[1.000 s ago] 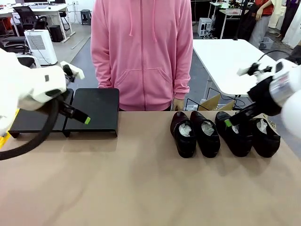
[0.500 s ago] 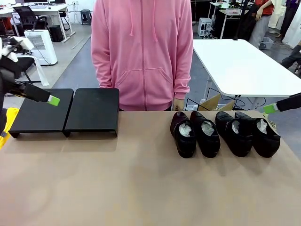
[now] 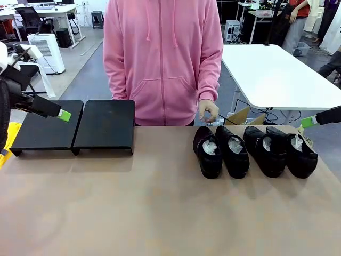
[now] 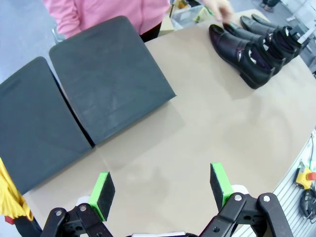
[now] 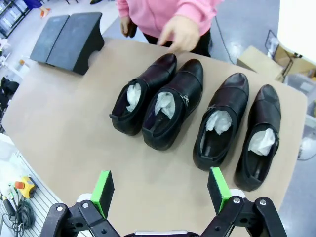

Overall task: Organize the shoes by placing them on the stand.
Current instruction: Pick up one Shoe and place it in the middle of the table.

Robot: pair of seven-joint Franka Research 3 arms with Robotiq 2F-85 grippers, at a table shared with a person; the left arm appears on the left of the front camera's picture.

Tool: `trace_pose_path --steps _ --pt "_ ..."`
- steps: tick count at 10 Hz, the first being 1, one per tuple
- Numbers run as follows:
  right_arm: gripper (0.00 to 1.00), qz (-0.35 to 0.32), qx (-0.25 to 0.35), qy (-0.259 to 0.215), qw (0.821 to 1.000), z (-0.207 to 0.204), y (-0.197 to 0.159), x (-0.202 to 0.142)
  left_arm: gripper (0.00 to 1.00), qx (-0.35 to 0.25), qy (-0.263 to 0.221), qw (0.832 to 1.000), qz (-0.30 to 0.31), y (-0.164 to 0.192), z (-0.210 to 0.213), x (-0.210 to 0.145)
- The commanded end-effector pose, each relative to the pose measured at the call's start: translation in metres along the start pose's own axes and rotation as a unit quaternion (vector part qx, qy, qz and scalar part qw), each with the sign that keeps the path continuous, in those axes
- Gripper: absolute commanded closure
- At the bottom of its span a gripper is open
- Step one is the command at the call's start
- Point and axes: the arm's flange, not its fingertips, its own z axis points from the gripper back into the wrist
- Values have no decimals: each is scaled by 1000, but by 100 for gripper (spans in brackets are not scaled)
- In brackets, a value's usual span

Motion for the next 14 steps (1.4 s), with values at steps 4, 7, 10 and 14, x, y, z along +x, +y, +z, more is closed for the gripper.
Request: trace_pose_path --steps 4,7,10,14 --pt "0 6 -6 3 1000 1 -2 0 0 5 -1 1000 -8 4 5 -2" --pt "0 6 -6 3 1000 1 -2 0 0 5 -1 1000 -8 4 5 -2" --pt "0 6 -6 3 1000 1 -2 0 0 5 -1 1000 -8 4 5 -2" --pt "0 6 -6 3 1000 1 -2 0 0 5 -1 1000 -8 4 5 -2"
